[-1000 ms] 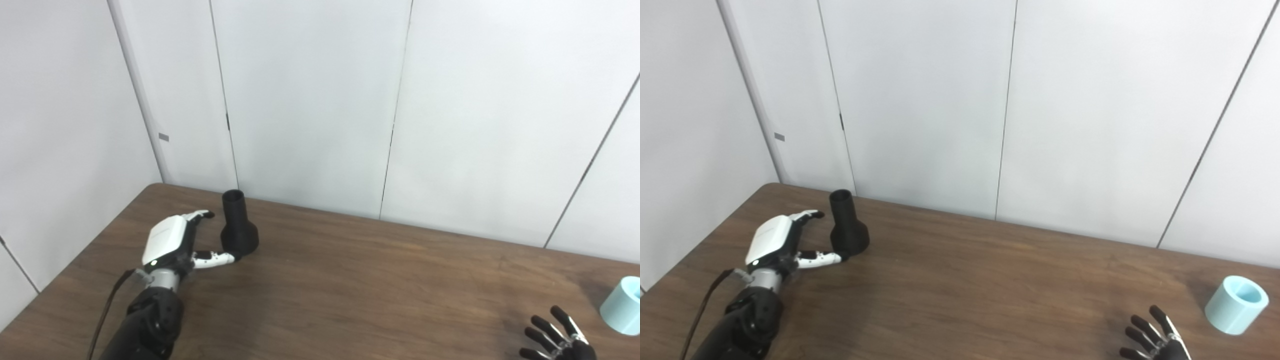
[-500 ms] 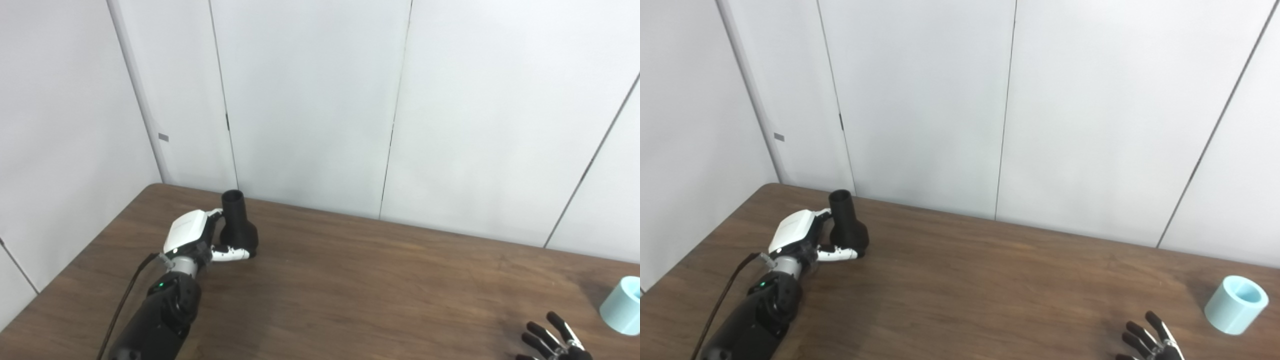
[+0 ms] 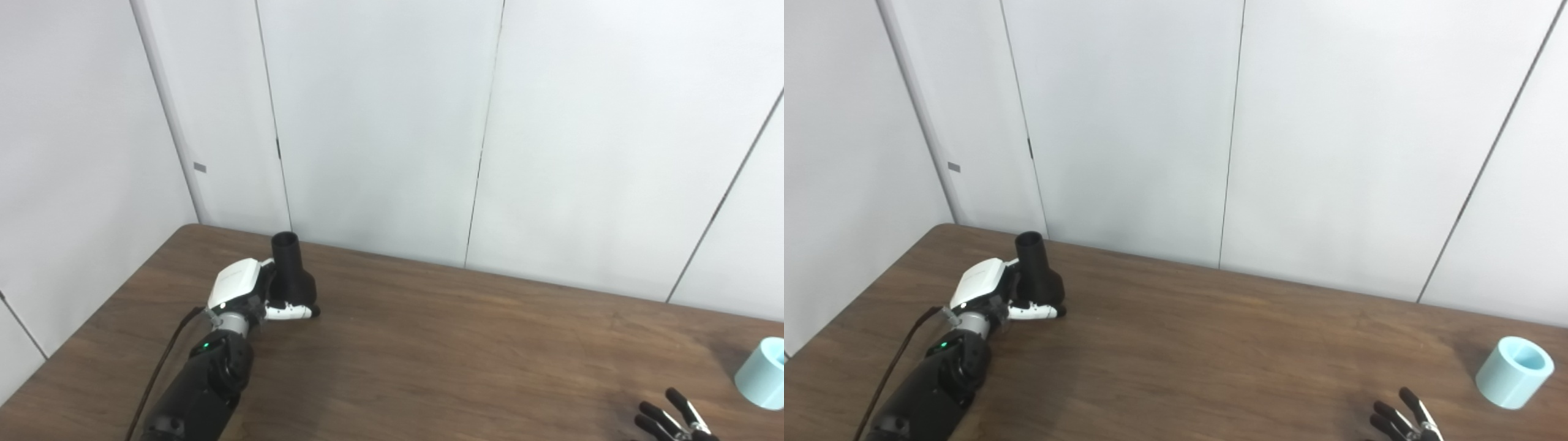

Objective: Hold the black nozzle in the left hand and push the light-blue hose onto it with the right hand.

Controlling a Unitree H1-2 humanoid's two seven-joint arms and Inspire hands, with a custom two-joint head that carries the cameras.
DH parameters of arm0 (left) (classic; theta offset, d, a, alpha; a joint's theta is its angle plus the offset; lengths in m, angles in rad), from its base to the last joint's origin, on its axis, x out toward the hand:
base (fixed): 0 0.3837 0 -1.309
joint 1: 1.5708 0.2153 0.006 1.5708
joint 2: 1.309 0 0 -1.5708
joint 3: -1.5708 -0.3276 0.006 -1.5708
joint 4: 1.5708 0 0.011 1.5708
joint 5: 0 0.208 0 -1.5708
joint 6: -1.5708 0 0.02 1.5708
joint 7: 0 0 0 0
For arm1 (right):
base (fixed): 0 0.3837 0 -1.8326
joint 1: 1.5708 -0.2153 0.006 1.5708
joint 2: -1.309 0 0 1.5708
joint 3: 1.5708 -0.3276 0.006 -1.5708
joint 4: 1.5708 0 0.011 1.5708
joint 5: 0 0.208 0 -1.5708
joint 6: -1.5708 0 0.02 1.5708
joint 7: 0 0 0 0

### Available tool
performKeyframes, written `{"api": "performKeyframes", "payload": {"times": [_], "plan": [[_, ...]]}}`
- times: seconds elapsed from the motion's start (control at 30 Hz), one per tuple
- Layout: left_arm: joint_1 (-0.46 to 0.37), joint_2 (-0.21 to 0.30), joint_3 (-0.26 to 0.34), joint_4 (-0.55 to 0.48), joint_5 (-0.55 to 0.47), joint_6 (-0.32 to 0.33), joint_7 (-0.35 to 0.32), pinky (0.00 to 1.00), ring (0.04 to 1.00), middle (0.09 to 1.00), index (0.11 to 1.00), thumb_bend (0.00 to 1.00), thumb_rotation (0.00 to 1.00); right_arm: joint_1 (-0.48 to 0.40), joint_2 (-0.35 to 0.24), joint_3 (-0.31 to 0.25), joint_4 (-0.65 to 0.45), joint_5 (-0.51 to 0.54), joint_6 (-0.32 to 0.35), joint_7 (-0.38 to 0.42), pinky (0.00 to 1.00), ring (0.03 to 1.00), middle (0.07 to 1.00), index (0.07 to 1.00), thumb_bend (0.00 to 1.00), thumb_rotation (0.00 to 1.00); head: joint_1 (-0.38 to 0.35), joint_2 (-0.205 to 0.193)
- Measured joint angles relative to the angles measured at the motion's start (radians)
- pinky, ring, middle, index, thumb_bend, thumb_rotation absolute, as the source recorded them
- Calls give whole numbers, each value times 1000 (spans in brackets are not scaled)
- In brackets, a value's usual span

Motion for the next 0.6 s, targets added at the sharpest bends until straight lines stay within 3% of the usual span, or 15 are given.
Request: {"api": "performKeyframes", "payload": {"times": [0.2, 0.3, 0.37, 0.43, 0.6], "plan": [[-18, -3, -2, 20, 0, 10, 14, 1000, 873, 776, 690, 860, 274, 8, 3, 1, -9, -3, 4, -2, 674, 800, 808, 931, 370, 1000, 2, 8], [-20, -3, 1, 20, -2, 15, 22, 943, 789, 686, 602, 816, 145, 12, 6, 2, -14, -3, 8, -3, 675, 800, 801, 930, 352, 1000, 2, 9], [-20, -3, 5, 20, -4, 15, 42, 887, 744, 637, 513, 584, 77, 13, 7, 2, -16, -2, 10, -3, 683, 802, 805, 934, 347, 1000, 2, 9], [-20, -3, 9, 22, -6, 13, 55, 908, 743, 604, 489, 527, 48, 14, 8, 1, -19, -3, 13, -4, 681, 798, 802, 931, 340, 1000, 3, 12], [-13, -6, 14, 24, -13, 4, 83, 940, 737, 519, 468, 520, 2, 18, 15, 2, -25, -2, 21, -11, 691, 801, 799, 927, 329, 1000, 2, 15]]}}
